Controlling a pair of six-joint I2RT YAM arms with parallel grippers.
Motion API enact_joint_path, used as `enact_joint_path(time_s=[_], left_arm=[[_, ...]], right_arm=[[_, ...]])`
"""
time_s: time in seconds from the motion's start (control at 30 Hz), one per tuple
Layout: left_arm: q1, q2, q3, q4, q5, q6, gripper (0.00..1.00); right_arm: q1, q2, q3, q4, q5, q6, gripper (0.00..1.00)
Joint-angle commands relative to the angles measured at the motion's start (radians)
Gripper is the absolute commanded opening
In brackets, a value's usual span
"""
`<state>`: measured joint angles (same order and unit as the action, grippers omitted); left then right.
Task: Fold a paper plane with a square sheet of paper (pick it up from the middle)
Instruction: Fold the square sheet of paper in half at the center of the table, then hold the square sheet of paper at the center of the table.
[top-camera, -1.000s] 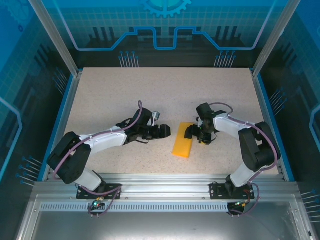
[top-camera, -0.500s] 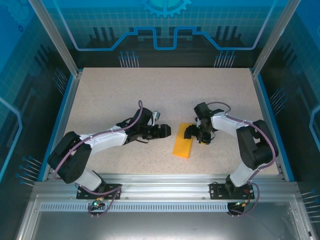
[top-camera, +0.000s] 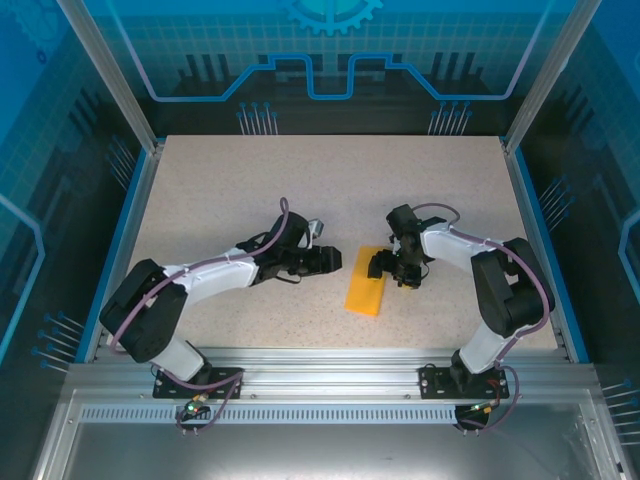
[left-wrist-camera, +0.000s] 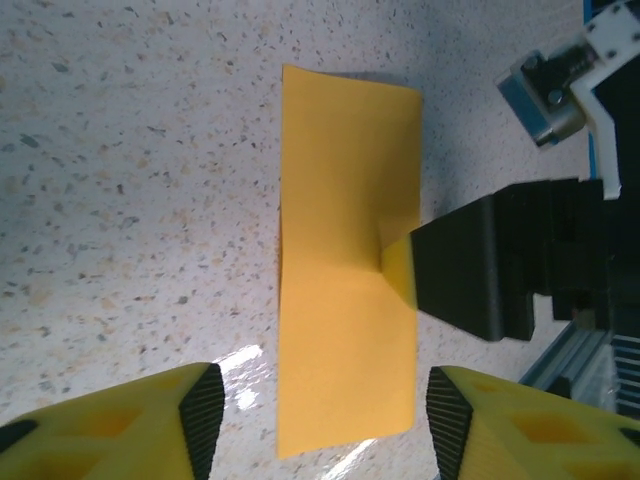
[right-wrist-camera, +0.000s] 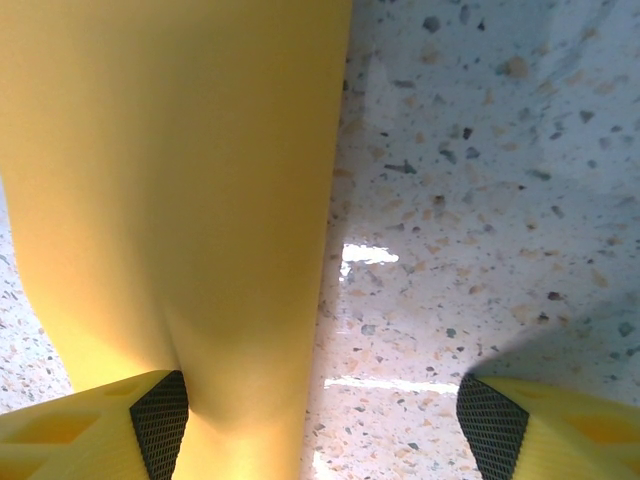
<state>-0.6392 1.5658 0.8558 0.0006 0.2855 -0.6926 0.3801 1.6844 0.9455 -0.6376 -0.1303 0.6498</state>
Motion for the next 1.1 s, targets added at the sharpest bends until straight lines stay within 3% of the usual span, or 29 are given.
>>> enact_joint_path(time_s=[0.0, 0.2, 0.57, 1.07], left_arm=[[-0.022, 0.048, 0.061, -0.041, 0.03, -0.013, 0.5], [-0.05, 0.155, 0.151, -0.064, 0.052, -0.033, 0.0], [-0.097, 0.308, 0.264, -0.079, 0.065, -0.064, 0.0], [-0.107, 0.406, 0.326, -0.129, 0.054, -0.068, 0.0]], right_arm=[[0.016, 0.063, -0.02, 0.019, 0.043, -0.01, 0.77], [0.017, 0.07, -0.024, 0.019, 0.047, -0.01, 0.77], [0.017, 0.077, -0.028, 0.025, 0.052, -0.008, 0.78], [0.016, 0.084, -0.03, 0.024, 0.054, -0.01, 0.78]])
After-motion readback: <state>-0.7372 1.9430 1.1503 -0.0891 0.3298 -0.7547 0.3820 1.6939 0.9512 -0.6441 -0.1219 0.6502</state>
